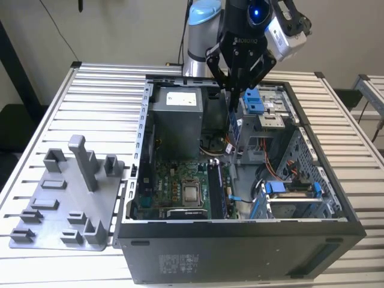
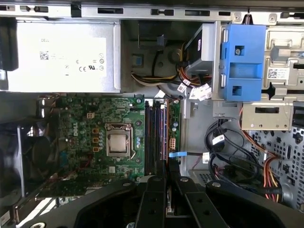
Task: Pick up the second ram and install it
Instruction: 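Insert the second ram into the second slot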
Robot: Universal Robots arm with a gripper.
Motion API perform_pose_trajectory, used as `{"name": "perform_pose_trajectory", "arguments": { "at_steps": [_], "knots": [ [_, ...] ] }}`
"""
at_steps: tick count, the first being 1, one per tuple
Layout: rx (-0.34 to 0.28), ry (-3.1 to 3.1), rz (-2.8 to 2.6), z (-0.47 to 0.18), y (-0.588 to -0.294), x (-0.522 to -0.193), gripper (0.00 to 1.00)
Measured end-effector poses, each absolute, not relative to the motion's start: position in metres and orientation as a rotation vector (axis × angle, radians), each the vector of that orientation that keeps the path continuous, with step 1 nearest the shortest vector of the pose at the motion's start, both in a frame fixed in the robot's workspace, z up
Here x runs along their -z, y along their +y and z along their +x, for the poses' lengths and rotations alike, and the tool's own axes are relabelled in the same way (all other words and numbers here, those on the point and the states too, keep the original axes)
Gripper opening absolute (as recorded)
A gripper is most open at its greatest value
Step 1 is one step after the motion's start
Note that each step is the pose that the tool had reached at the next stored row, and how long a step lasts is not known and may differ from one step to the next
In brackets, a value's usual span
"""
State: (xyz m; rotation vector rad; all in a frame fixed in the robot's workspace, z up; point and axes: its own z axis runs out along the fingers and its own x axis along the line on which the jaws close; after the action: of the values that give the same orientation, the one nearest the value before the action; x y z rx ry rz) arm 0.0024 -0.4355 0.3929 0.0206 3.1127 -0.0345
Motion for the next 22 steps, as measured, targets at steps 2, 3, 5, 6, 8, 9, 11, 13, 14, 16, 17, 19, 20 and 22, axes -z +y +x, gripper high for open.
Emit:
{"name": "perform_pose_trajectory", "arguments": {
  "at_steps": [2,3,5,6,8,9,11,13,14,16,17,19,20,22],
  "knots": [
    [0.034,3.113,0.021,0.002,-0.435,-0.392,0.14],
    [0.035,3.113,0.021,0.002,-0.435,-0.392,0.14],
    [0.034,3.113,0.021,0.002,-0.435,-0.391,0.14],
    [0.034,3.113,0.021,0.002,-0.435,-0.39,0.14],
    [0.034,3.113,0.021,0.002,-0.435,-0.389,0.14],
    [0.035,3.113,0.021,0.002,-0.435,-0.388,0.14],
    [0.035,3.113,0.021,0.002,-0.435,-0.387,0.14],
    [0.035,3.113,0.021,0.002,-0.435,-0.385,0.14],
    [0.035,3.113,0.021,0.002,-0.435,-0.385,0.14],
    [0.034,3.113,0.021,0.002,-0.435,-0.384,0.14],
    [0.034,3.113,0.021,0.002,-0.435,-0.383,0.14],
    [0.035,3.113,0.021,0.002,-0.435,-0.382,0.14],
    [0.035,3.113,0.021,0.002,-0.435,-0.381,0.14],
    [0.035,3.113,0.021,0.002,-0.435,-0.38,0.14]
  ]
}}
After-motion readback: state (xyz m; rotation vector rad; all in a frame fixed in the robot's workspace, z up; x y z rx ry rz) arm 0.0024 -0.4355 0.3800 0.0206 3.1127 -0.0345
